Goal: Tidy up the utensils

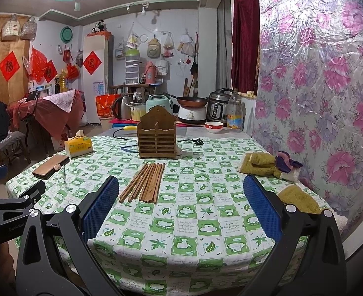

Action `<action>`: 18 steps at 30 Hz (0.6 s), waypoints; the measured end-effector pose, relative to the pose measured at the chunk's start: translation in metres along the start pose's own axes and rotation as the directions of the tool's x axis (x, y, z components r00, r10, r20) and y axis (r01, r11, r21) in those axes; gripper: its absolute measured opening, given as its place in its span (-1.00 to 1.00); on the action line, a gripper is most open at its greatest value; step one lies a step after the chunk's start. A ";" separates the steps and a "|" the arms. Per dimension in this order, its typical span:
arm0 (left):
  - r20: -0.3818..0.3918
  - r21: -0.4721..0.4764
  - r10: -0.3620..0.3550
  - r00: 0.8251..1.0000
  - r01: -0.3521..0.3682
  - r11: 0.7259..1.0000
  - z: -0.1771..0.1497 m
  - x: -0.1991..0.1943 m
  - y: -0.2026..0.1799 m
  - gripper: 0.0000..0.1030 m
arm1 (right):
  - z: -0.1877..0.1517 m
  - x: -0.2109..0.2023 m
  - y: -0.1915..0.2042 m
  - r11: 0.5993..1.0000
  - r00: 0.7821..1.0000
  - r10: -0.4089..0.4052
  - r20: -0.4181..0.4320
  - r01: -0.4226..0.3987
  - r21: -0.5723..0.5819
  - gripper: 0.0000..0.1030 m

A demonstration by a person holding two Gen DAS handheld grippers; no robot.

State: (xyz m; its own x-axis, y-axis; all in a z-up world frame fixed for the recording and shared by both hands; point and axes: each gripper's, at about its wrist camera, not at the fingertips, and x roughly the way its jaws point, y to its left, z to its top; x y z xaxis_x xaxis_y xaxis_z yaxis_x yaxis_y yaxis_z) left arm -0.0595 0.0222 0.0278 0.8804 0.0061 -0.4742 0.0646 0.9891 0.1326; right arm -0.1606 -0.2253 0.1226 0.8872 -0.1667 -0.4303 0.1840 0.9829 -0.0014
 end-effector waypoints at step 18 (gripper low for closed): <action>-0.001 -0.001 0.000 1.000 0.000 1.000 0.000 0.000 -0.001 0.90 | -0.001 -0.001 0.000 1.000 1.000 0.002 0.004 -0.002 -0.001 0.88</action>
State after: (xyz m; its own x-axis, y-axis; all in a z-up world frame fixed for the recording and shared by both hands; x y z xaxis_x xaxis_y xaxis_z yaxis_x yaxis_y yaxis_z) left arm -0.0595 0.0215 0.0279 0.8797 0.0059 -0.4754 0.0645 0.9892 0.1317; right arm -0.1619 -0.2246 0.1222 0.8894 -0.1651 -0.4263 0.1820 0.9833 -0.0011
